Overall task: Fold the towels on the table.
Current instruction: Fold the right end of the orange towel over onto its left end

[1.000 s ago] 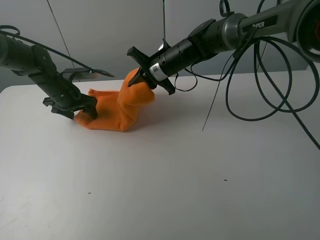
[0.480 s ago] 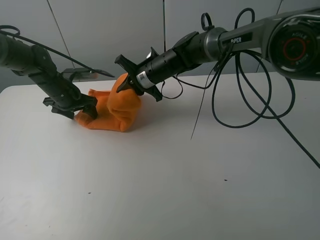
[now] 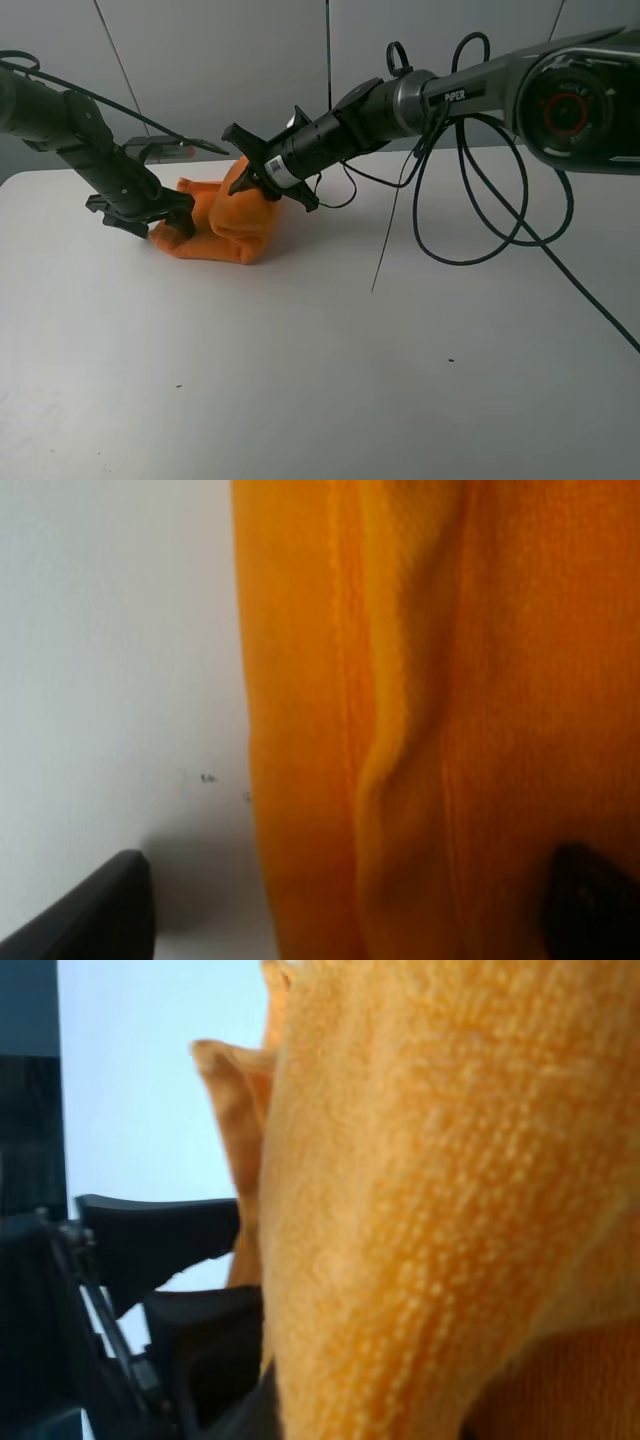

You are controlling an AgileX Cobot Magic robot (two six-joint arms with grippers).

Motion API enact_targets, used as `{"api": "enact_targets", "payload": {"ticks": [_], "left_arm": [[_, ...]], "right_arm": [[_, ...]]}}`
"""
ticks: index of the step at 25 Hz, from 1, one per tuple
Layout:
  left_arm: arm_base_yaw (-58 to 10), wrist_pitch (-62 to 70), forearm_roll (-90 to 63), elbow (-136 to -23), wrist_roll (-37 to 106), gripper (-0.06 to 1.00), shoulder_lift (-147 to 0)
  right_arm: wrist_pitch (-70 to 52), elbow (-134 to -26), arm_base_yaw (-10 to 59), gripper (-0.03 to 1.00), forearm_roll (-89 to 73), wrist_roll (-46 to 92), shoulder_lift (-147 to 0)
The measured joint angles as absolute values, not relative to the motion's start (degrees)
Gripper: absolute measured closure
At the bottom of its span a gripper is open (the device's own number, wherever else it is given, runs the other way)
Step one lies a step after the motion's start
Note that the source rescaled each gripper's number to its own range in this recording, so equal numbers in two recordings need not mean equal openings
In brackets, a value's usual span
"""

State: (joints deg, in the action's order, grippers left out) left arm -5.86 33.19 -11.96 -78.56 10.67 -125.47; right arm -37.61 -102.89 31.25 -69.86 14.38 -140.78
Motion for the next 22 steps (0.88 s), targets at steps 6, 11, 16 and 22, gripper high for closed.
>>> {"api": "enact_targets", "payload": {"ticks": [6,11,16,22], "left_arm": [[-5.86,33.16,-11.96,-78.56,10.81,-0.05,-125.47],[-5.86,33.05,-11.96,-78.56,10.81,-0.05,-125.47],[-5.86,33.05,-11.96,-78.56,10.81,-0.05,-125.47],[-5.05,34.76,-12.30,-78.92,10.72,-0.05,-124.00]], "right_arm": [[-36.86,-103.02,32.42,0.88,-69.86,14.38,-141.57],[-35.17,-103.02,32.66,0.88,-69.86,14.38,-141.57],[-34.40,-103.02,32.75,0.88,-69.86,14.38,-141.57],[-34.29,-103.02,32.75,0.88,-69.86,14.38,-141.57]]}}
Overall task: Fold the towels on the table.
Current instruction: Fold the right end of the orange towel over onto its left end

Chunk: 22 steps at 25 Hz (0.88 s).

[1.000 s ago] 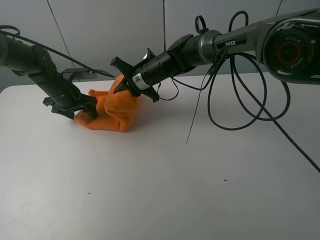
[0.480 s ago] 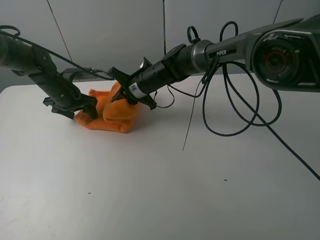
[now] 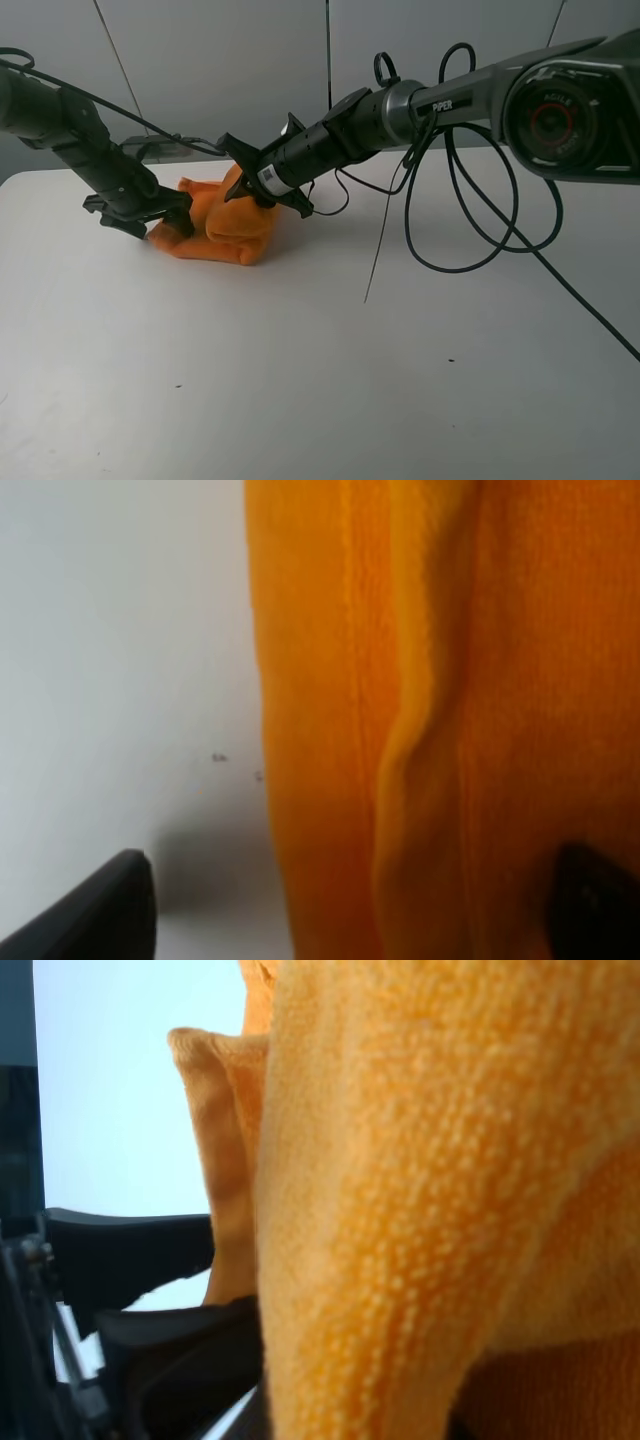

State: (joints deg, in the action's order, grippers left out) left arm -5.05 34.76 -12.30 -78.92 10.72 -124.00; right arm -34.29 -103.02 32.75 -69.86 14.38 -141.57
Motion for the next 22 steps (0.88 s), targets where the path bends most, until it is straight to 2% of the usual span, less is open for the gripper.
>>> {"api": "enact_targets", "payload": {"ticks": [7,9,13,15,17,22], "left_arm": [[-3.41,35.76,-12.30,-78.92,10.72,-0.05,-117.44],[-2.94,36.41,-12.30,-78.92,10.61,-0.05,-115.96],[-1.18,38.40,-12.45,-79.55,9.65,-0.05,-112.36],[0.37,39.98,-12.45,-81.31,9.38,-0.05,-110.41],[1.76,41.77,-12.45,-83.30,8.91,-0.05,-108.69],[4.25,45.46,-12.45,-88.08,8.04,-0.05,-105.74]], "right_arm": [[-34.30,-103.02,32.88,0.87,-69.94,14.38,-141.57],[-34.52,-103.02,32.88,0.76,-70.46,14.38,-141.59],[-37.93,-103.53,32.88,0.37,-73.51,15.90,-141.59],[-40.23,-104.65,32.88,0.24,-74.14,16.29,-141.69],[-42.06,-106.03,32.88,0.17,-74.79,16.53,-141.69],[-43.89,-108.77,33.23,0.15,-77.58,16.64,-141.69]]}}
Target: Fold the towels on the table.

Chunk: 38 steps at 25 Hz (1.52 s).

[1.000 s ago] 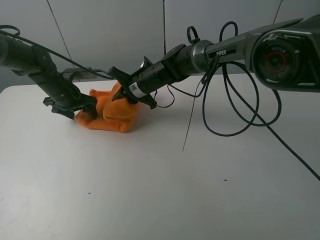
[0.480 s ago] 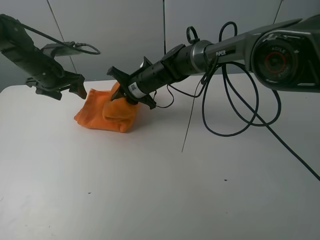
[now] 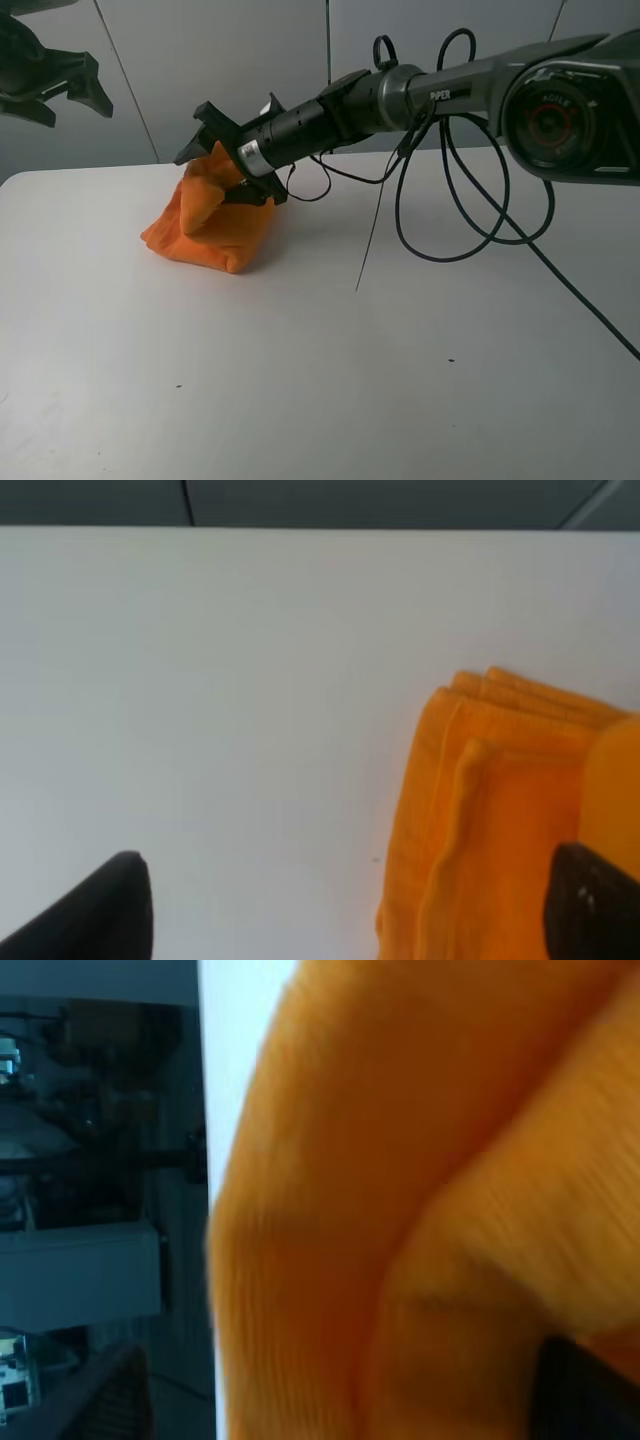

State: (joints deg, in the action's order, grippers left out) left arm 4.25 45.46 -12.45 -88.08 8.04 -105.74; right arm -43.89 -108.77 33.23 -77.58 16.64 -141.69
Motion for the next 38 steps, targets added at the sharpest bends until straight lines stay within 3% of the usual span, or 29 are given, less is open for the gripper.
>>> {"api": "enact_targets", "payload": {"ticks": [15,29,33,38], "left_arm": [[4.51,49.41,-12.34,-89.23,6.23,-0.05,-103.72],[4.51,51.46,-13.41,-89.23,6.13,-0.05,-103.55],[4.51,53.15,-13.52,-89.23,6.99,-0.05,-101.12],[4.51,54.68,-13.52,-86.77,7.60,-0.05,-96.10]], "right_arm": [[-34.18,-112.60,42.47,0.15,-76.87,16.96,-142.01],[-29.38,-112.72,43.88,0.15,-77.08,18.58,-146.59],[-34.57,-112.72,41.66,0.10,-68.37,18.09,-141.48],[-46.26,-112.47,35.42,-0.02,-42.23,7.00,-134.29]]}}
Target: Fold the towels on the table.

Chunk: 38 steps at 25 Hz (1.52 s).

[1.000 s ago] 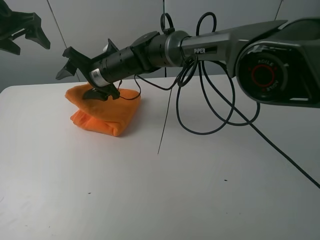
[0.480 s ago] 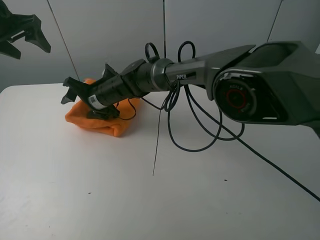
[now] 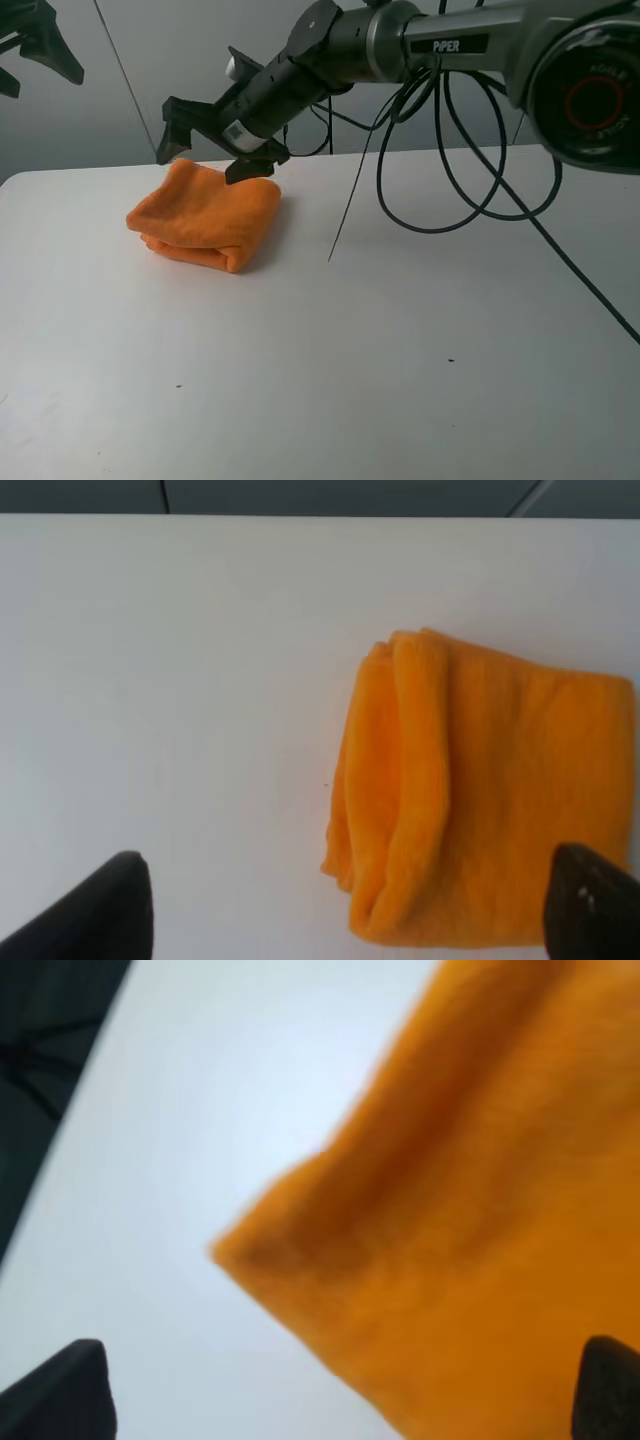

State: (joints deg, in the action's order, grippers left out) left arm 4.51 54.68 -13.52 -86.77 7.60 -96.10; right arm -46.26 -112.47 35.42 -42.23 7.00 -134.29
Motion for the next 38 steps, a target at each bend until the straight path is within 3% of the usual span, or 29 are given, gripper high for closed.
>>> {"api": "enact_targets", "payload": {"ticks": [6,13,21,30,38], "left_arm": [[4.51,53.79,-13.67,-74.09,7.71,-0.05,-87.40],[4.51,49.18,-14.04,-56.68,8.75,-0.05,-68.47],[4.51,49.45,-14.14,-46.86,9.12,-0.05,-46.04],[4.51,57.66,-12.43,-37.97,9.59,-0.05,-26.59],[4.51,59.71,-11.94,-30.93,10.06,-0.05,-12.77]], "right_arm": [[-55.31,-103.13,28.49,-0.03,-13.98,-0.65,-122.36],[-55.08,-78.66,24.01,-0.03,-1.02,-3.08,-100.64],[-53.23,-55.21,24.01,-0.03,1.93,-3.22,-66.55],[-61.50,-43.15,24.01,-0.03,1.93,-1.30,-31.97],[-63.14,-32.67,24.01,-0.03,0.63,0.00,-11.20]]}}
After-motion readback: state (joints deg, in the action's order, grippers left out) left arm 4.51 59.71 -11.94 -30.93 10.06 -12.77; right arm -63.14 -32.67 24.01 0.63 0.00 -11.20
